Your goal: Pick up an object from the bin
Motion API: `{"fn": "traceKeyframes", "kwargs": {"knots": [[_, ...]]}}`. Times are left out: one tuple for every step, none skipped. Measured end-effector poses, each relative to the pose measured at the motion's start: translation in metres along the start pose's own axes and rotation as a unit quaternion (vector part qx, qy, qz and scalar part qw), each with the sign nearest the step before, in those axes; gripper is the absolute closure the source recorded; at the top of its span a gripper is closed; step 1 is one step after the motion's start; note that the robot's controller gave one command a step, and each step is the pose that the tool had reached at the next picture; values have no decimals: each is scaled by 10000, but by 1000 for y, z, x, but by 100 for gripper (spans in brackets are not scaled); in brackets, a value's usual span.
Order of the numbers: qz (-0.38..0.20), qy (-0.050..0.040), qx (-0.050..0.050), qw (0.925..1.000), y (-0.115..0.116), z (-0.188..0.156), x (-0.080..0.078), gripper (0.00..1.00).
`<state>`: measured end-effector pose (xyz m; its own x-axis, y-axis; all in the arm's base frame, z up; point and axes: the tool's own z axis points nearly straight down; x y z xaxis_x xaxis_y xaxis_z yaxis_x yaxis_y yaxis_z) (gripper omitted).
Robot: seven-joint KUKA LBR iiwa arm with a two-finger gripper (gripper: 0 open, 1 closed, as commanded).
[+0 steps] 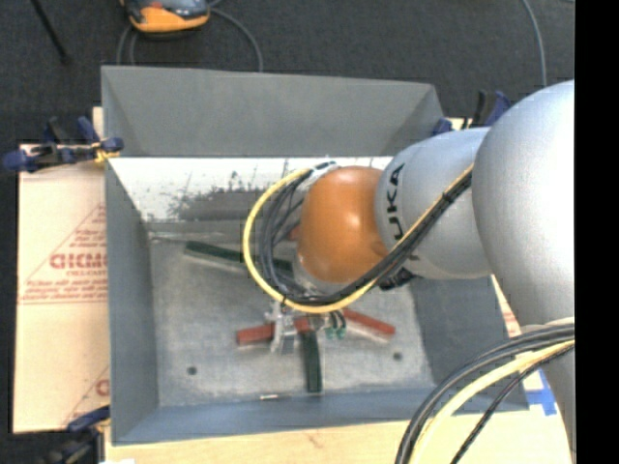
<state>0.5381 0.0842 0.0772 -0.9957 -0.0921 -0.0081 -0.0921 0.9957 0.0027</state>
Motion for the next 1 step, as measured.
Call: {"fn": "traceKeyframes", "kwargs": {"knots": [[-112,21,12,9999,-6,-127,-15,100]]}}
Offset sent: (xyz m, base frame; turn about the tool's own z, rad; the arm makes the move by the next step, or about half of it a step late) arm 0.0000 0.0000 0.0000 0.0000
